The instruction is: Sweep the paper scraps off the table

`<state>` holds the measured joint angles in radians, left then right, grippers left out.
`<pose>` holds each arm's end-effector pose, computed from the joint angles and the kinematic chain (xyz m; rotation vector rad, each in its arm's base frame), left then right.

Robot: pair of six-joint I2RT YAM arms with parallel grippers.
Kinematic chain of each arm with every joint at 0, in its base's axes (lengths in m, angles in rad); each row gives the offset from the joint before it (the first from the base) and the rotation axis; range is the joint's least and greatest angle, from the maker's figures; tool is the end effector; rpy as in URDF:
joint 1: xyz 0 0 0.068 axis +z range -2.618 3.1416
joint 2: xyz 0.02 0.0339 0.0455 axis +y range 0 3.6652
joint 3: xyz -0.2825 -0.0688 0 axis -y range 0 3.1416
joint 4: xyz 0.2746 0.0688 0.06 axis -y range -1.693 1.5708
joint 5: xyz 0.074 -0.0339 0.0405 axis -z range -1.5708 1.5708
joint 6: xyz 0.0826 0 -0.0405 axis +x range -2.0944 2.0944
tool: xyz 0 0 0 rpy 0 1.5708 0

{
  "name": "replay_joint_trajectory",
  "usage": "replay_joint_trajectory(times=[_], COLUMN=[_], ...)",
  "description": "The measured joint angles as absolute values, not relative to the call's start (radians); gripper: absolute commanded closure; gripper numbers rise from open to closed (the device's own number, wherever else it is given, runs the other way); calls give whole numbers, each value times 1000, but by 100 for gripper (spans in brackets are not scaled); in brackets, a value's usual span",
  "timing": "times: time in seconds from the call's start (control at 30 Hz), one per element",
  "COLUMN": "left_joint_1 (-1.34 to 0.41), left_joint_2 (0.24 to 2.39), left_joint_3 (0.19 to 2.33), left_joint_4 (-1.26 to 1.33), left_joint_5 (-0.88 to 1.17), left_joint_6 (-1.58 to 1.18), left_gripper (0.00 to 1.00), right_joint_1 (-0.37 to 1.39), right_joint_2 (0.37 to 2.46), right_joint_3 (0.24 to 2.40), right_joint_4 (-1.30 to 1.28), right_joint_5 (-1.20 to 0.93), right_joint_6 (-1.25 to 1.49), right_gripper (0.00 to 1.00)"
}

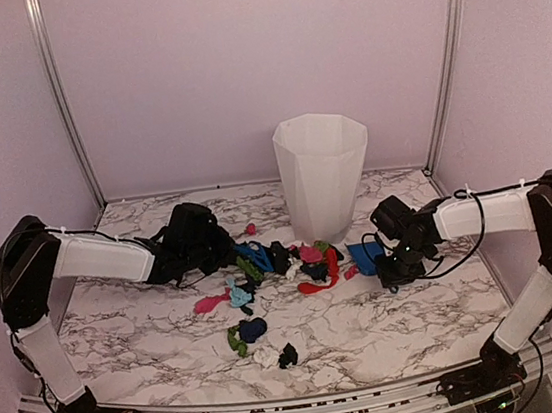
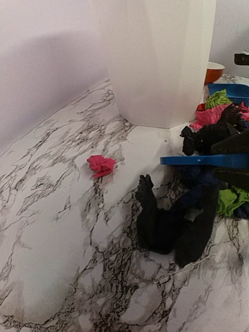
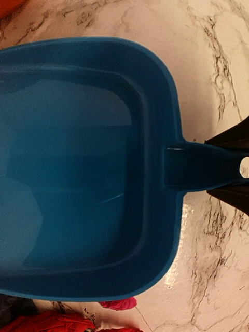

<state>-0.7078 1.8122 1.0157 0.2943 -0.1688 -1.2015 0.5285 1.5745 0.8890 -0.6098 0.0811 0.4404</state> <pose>0.3575 -0.2877 0.1586 -0.6498 2.1243 -0.9629 0.2746 0.1526 0.1182 -0.1098 2.8572 0.0819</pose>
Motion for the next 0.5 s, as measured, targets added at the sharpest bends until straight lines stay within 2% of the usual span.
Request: replay_joint_trajectory(times=[0.2, 0.5], left_joint_1=[-744, -761], left_joint_2=[1718, 1517], left_joint_3=[955, 912], left_joint_4=[286, 204], left_joint_5=[-163, -192], left_joint_6=[-1135, -1005], left_gripper=[100, 100], right_joint_1=[570, 799], right_joint_2=[1619, 1634], right_joint_3=[889, 921], right_joint_4=[-550, -534], right_joint_5=[34, -20], right_joint_6=[438, 466], right_gripper=[100, 100])
